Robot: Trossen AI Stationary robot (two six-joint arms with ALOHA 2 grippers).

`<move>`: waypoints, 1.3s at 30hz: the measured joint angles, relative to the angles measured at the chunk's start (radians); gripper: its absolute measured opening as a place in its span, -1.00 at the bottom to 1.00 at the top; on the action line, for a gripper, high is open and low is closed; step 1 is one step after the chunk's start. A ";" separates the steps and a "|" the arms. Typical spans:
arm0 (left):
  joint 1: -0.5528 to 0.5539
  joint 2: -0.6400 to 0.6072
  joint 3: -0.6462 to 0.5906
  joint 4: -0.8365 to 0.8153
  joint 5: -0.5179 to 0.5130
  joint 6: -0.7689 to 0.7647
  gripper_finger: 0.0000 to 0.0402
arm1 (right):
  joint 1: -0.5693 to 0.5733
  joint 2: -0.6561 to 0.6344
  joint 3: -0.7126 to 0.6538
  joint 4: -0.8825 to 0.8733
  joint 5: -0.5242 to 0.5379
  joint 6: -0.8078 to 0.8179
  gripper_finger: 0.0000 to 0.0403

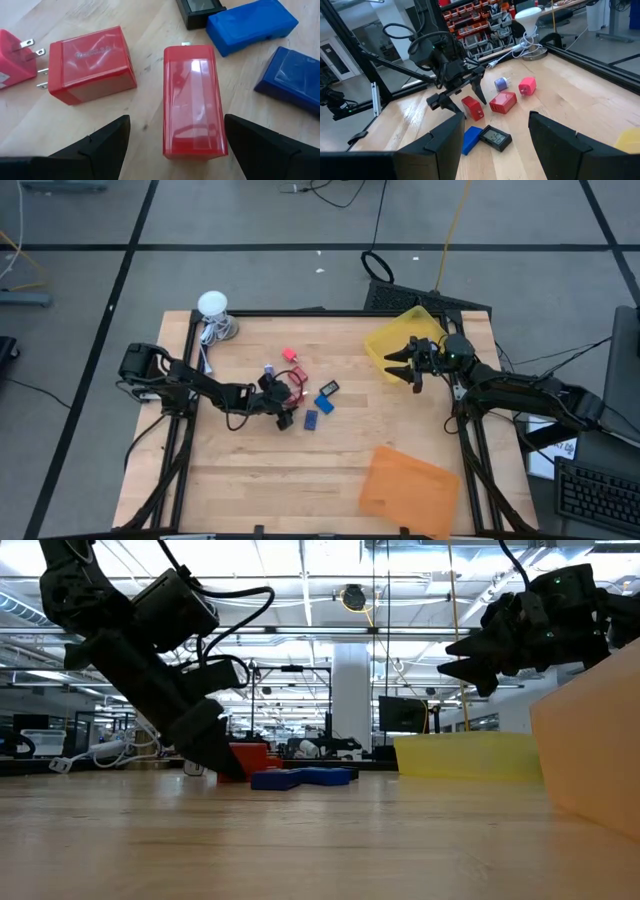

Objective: Pick & Place Office items
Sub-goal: Put the bottom red charger adapter into the yellow bin

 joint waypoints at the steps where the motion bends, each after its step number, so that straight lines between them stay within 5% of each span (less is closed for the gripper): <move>1: 0.000 0.000 0.000 0.000 0.000 0.004 0.60 | 0.000 0.000 0.000 0.000 -0.001 0.000 0.05; 19: 0.000 0.000 0.000 0.119 0.002 -0.025 0.60 | 0.000 0.000 0.000 -0.015 -0.002 0.000 0.05; 39: -0.001 0.000 0.000 0.006 0.034 -0.031 0.60 | 0.000 0.000 0.000 -0.023 -0.002 -0.003 0.05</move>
